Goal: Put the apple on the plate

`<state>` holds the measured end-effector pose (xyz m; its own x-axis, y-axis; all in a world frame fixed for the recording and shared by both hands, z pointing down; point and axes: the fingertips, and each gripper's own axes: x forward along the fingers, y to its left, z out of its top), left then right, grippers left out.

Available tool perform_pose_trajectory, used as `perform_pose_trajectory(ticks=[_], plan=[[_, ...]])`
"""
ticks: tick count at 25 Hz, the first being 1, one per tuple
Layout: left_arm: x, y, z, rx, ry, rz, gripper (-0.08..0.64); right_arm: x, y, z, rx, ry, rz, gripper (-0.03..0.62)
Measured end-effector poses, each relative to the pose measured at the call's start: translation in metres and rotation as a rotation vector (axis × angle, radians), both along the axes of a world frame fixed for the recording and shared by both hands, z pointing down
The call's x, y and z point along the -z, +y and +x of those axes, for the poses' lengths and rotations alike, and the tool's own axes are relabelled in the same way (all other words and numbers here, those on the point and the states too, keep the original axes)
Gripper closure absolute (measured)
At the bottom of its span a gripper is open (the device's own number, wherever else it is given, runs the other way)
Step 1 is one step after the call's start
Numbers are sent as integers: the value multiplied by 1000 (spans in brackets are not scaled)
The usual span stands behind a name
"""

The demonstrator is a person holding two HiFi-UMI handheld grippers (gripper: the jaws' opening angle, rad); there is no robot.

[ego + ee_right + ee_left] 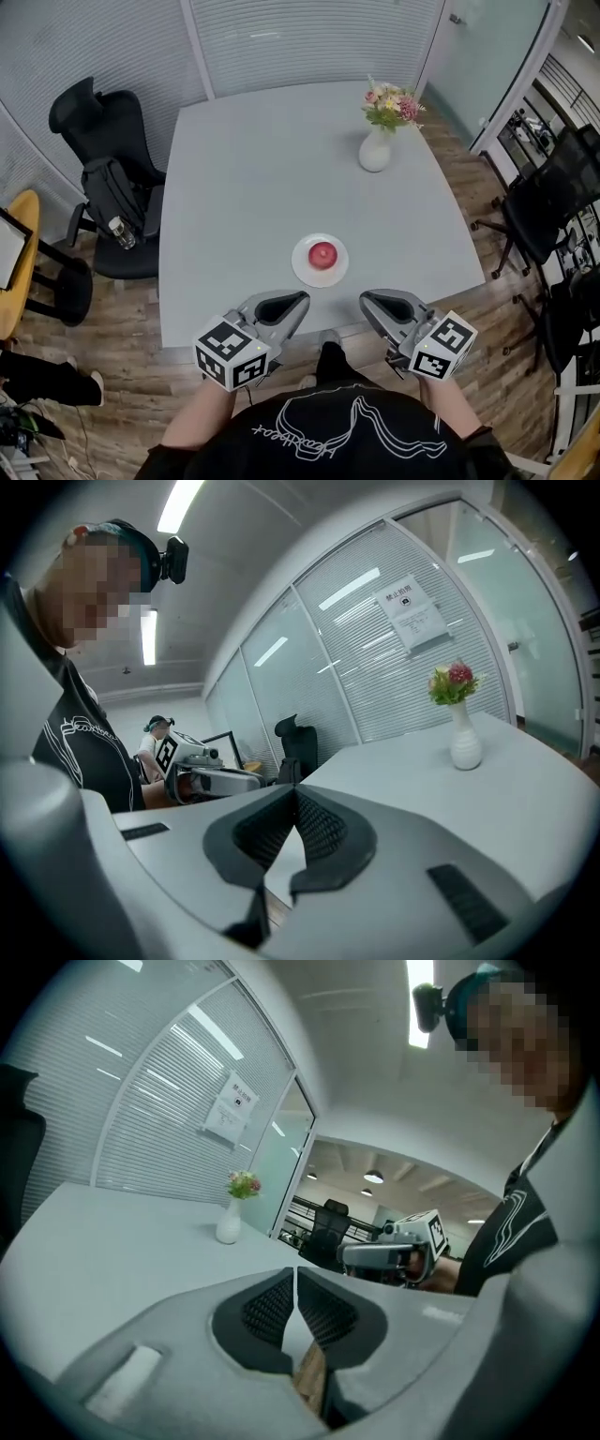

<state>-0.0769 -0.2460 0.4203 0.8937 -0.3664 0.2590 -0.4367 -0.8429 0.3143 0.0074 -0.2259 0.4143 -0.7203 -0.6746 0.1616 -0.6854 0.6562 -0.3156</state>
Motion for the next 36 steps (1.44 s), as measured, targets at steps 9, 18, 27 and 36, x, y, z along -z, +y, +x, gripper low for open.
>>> perform_pose_trajectory(ticks=[9,18,27,36], plan=[[26,37,-7,-23,52,38,545,5,28,-26,45,-9,19,583],[24,47,-12,-24,37,44,545,5,38,-36,53,2,18,583],[20,49,-15,-31,17,59,545,1,39,-42,56,17,10,583],[16,47,-7,-37,16,51,545,-2,39,-34,48,21,3,583]])
